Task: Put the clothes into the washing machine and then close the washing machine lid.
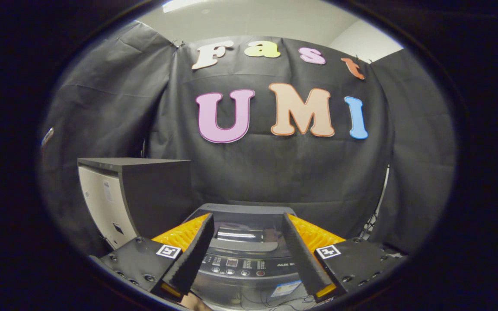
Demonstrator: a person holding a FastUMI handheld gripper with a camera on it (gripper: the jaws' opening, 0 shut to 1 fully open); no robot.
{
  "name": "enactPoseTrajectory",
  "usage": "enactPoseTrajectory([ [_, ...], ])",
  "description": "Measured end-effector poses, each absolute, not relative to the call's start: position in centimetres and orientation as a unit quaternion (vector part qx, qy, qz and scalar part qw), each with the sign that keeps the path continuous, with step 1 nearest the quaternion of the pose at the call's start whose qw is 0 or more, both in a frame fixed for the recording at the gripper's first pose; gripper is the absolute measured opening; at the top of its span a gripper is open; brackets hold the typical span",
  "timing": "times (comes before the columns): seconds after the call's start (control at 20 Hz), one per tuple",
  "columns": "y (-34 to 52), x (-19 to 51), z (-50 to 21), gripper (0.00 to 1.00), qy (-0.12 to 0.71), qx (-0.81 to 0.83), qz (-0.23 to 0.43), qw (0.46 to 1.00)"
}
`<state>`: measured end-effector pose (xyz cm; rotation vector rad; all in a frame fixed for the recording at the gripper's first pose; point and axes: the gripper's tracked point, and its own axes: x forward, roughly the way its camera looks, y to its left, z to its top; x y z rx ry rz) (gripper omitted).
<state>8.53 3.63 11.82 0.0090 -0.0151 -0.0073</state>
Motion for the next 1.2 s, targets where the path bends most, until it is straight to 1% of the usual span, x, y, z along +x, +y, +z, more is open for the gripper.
enactPoseTrajectory([
  [0.3,0.5,4.4,8.9,0.97,-0.019,0.027,-0.019,0.999],
  [0.5,-0.6,2.3,7.7,0.97,-0.049,0.031,-0.01,0.998],
  [0.9,-1.9,0.5,3.4,0.96,-0.043,0.012,-0.014,0.999],
  [1.2,-1.1,0.5,2.0,0.96,-0.043,0.029,-0.001,0.999],
])
